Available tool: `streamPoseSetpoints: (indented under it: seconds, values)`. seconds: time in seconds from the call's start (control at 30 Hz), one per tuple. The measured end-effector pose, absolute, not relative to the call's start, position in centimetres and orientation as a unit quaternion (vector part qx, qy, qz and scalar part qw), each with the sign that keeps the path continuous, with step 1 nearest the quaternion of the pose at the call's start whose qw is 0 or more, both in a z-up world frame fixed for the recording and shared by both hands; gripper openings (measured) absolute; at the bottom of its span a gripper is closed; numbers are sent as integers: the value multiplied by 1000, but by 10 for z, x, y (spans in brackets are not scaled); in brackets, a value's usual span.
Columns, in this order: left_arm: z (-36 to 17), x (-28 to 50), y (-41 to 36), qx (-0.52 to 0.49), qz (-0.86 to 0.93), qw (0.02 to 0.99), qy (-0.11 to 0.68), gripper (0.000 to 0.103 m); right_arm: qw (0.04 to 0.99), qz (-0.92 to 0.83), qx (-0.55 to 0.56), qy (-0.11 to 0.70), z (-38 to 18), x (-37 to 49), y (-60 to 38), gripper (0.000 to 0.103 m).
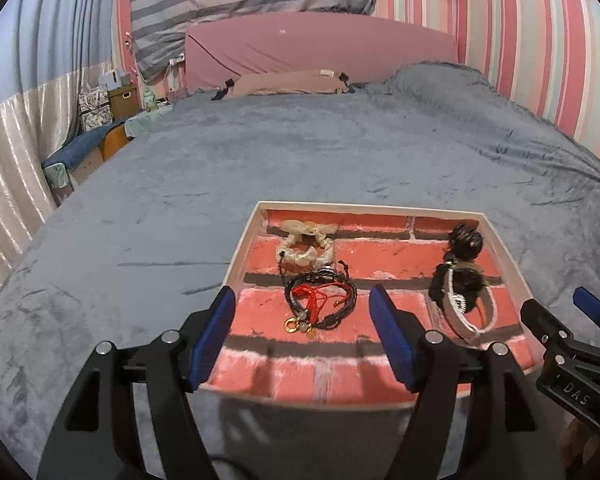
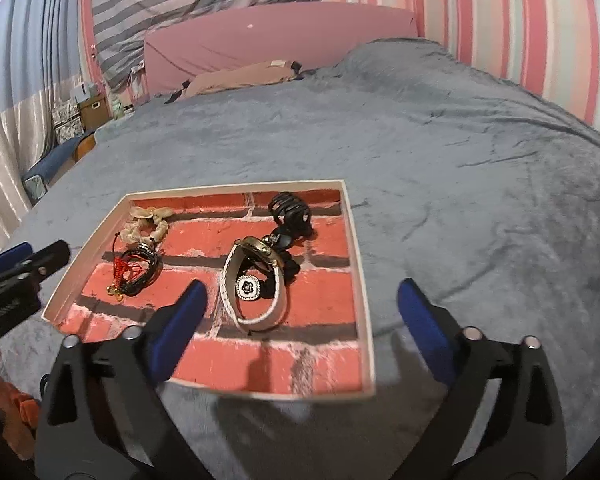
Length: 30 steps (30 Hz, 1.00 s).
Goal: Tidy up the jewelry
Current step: 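Move both tools toward the orange scrunchie and wooden bead bracelet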
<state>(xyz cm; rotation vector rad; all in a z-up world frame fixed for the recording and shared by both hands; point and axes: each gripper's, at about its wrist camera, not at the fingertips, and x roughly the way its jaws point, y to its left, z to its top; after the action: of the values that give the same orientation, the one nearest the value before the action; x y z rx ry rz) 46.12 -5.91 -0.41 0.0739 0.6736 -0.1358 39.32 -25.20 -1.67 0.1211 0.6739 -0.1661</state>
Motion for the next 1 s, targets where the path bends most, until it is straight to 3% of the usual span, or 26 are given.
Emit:
streamPoseSetpoints:
  seconds: [0.1, 0.53, 1.0]
  values:
    - [11, 439, -50, 33, -60, 946, 315, 80, 941, -83, 45, 324, -7, 375, -244, 99]
    - [41, 337, 14, 17, -45, 955, 292, 83, 952, -81, -30, 294, 10, 285, -194, 99]
    - [-5, 280, 54, 31, -35, 948, 316, 87, 948, -71, 4, 310, -22, 224, -165, 99]
